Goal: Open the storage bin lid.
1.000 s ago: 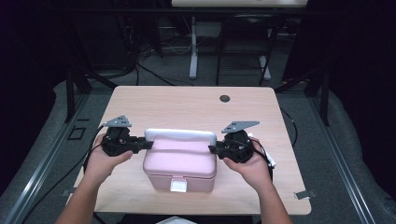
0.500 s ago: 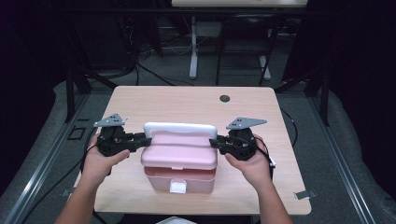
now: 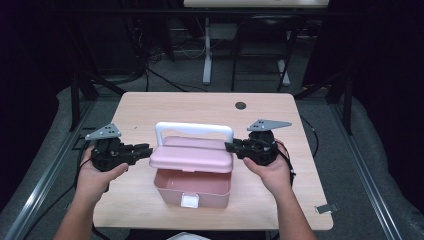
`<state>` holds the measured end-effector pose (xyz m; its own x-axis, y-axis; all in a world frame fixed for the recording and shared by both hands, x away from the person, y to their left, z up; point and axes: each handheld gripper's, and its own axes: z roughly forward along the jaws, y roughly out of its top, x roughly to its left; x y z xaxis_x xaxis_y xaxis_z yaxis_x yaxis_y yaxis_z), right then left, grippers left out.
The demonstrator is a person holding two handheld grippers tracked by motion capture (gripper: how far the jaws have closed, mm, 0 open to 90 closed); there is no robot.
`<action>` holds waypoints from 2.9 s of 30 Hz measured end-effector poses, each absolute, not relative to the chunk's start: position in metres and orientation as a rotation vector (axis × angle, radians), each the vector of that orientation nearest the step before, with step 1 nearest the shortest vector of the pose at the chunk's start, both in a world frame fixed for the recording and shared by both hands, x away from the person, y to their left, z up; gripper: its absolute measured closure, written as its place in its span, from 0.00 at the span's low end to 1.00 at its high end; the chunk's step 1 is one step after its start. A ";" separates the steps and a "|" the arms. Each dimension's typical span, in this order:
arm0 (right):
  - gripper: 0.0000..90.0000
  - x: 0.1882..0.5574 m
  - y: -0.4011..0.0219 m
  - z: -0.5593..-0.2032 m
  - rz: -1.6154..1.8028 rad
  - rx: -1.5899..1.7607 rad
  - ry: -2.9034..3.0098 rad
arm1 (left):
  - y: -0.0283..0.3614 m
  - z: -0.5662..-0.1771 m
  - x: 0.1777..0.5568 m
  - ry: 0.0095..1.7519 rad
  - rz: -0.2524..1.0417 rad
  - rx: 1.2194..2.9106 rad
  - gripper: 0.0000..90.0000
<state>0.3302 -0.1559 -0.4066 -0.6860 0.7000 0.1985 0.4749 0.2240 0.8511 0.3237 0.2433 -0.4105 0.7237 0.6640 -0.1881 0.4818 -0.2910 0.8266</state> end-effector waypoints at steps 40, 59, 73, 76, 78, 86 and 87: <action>0.82 0.337 -0.159 -0.403 1.456 1.132 2.221 | 0.220 -0.425 0.317 0.833 0.273 2.085 0.83; 0.77 0.339 -0.163 -0.406 1.446 1.153 2.167 | 0.222 -0.418 0.314 0.830 0.304 2.017 0.78; 0.75 0.322 -0.179 -0.399 1.430 1.185 2.075 | 0.223 -0.409 0.322 0.800 0.312 1.975 0.78; 0.75 0.317 -0.177 -0.400 1.389 1.193 2.079 | 0.221 -0.406 0.324 0.789 0.307 1.965 0.77; 0.75 0.313 -0.176 -0.404 1.362 1.207 2.073 | 0.220 -0.404 0.324 0.780 0.323 1.959 0.77; 0.69 0.290 -0.169 -0.436 1.298 1.254 2.104 | 0.218 -0.401 0.327 0.783 0.340 1.942 0.77; 0.67 0.288 -0.166 -0.440 1.288 1.244 2.112 | 0.218 -0.401 0.327 0.782 0.340 1.940 0.77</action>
